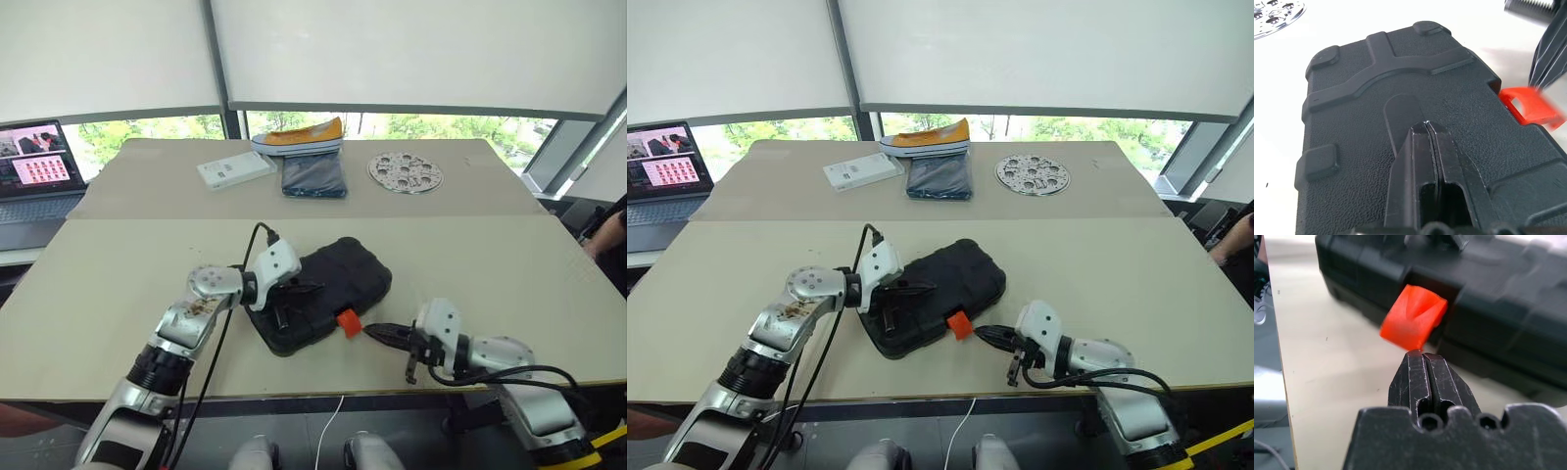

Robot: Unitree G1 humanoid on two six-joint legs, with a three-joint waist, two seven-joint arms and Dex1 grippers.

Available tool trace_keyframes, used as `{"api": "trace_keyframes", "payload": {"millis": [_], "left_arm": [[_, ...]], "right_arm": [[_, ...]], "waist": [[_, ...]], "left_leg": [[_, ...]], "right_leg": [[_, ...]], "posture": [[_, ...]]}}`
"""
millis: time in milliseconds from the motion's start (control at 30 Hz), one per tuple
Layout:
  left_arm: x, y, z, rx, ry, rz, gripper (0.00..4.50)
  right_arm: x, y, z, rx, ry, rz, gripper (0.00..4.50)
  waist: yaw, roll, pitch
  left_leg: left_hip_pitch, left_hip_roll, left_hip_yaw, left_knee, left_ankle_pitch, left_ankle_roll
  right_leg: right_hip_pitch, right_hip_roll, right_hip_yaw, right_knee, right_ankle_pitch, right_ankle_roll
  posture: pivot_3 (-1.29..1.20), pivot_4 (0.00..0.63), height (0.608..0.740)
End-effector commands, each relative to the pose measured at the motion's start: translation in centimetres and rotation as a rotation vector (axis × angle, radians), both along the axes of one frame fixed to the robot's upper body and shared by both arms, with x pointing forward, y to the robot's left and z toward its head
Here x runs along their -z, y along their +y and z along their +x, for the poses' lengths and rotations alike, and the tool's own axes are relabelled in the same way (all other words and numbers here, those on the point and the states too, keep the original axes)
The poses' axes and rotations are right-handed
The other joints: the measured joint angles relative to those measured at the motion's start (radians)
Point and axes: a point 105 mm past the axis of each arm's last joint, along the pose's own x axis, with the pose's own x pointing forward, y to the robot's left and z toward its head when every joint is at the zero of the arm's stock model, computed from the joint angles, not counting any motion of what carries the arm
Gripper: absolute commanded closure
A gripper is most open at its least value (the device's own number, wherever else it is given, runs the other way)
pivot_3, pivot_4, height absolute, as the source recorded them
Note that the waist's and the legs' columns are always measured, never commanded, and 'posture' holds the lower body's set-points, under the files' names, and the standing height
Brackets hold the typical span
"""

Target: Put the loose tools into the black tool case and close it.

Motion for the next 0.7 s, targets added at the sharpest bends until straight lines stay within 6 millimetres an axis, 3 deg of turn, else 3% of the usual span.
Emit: {"api": "trace_keyframes", "payload": {"millis": [33, 233, 700], "left_arm": [[3.2, 1.1, -0.4, -0.039, 0.126, 0.064, 4.45], [3.1, 1.4, -0.4, -0.048, 0.129, 0.067, 4.45], [3.3, 1.6, -0.2, -0.063, 0.138, 0.083, 4.45]], "right_arm": [[-0.7, 0.6, 0.5, -0.018, -0.056, 0.000, 4.50], [-0.3, 0.8, 1.0, 0.003, -0.042, 0.004, 4.50], [0.4, 3.5, 1.7, -0.001, 0.002, 0.076, 4.50]], "waist": [[0.001, 0.000, 0.000], [-0.001, 0.000, 0.000], [-0.003, 0.000, 0.000]], "left_leg": [[0.000, 0.000, 0.000, 0.000, 0.000, 0.000], [0.000, 0.000, 0.000, 0.000, 0.000, 0.000], [0.001, 0.001, 0.000, -0.001, 0.000, 0.000]], "right_leg": [[0.000, 0.000, 0.000, 0.000, 0.000, 0.000], [0.000, 0.001, 0.000, 0.000, 0.000, 0.000], [0.000, 0.001, 0.001, 0.000, 0.000, -0.001]], "posture": [[0.00, 0.150, 0.740], [0.00, 0.150, 0.740], [0.00, 0.150, 0.740]]}}
